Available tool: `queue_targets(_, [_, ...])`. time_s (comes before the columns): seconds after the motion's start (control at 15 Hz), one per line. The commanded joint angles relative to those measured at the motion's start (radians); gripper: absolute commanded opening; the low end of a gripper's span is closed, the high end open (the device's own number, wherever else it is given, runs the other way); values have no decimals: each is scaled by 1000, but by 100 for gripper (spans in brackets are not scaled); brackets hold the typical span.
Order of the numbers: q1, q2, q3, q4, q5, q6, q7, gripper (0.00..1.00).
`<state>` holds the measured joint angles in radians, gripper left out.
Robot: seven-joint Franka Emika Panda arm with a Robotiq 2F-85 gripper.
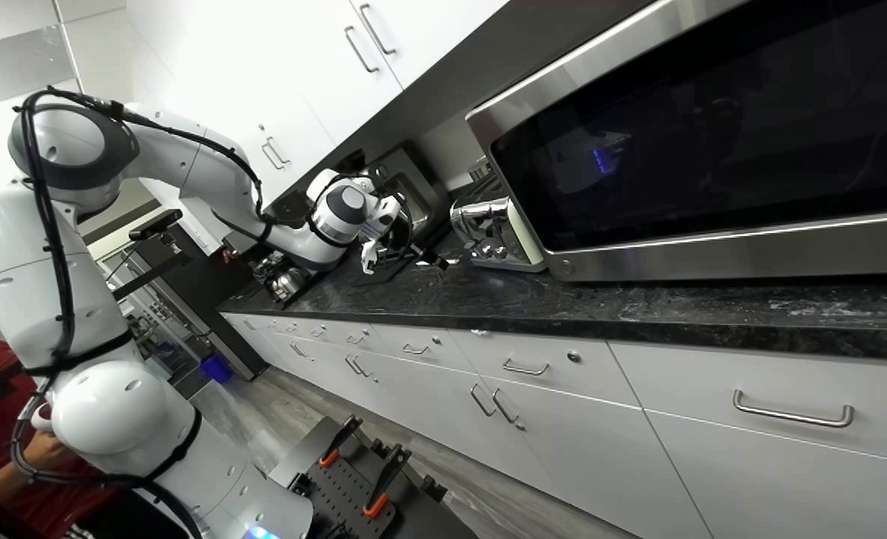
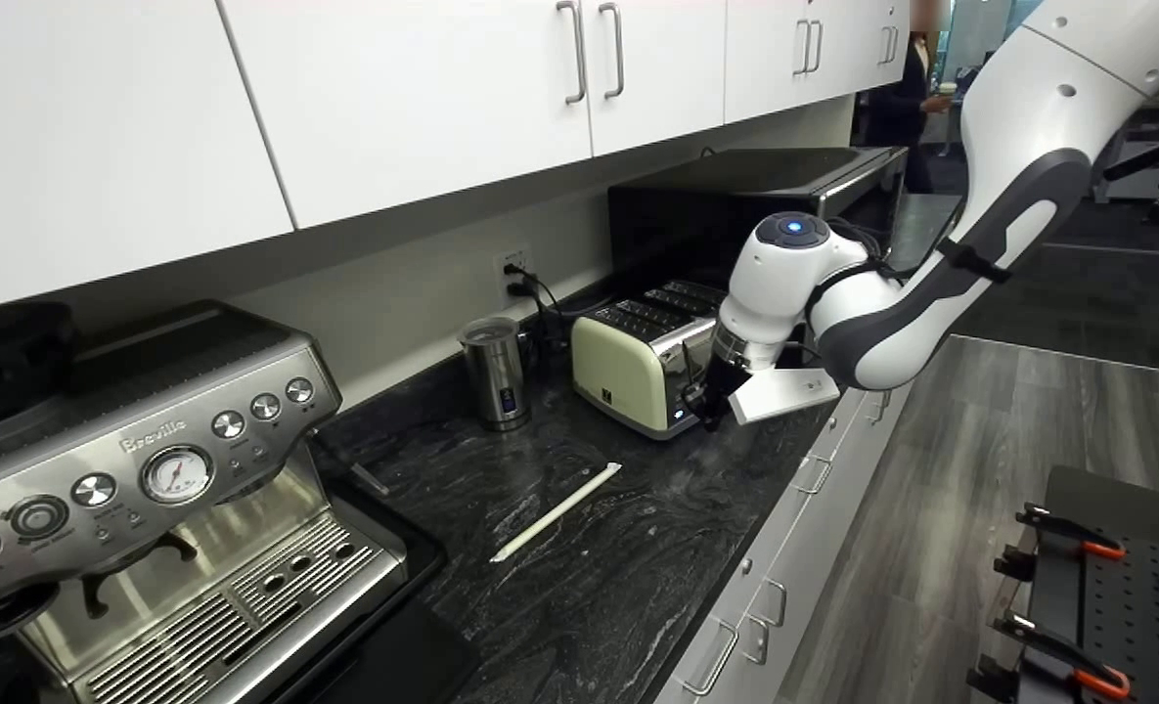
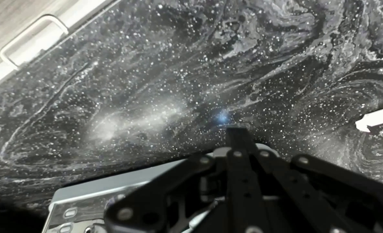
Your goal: Interact with the toaster on the counter
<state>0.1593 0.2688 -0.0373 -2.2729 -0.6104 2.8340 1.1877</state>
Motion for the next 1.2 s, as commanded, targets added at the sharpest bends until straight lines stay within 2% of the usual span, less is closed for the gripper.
queue_targets(0.0, [1, 0, 0, 1, 0, 0, 0, 1])
queue_targets(0.6, [3, 0, -9, 6, -14, 7, -7, 0])
queue_targets(0.87, [-12, 24, -19, 21, -34, 54, -36, 0])
queue_targets(1.13, [-79, 56, 13, 12, 13, 182, -148, 0])
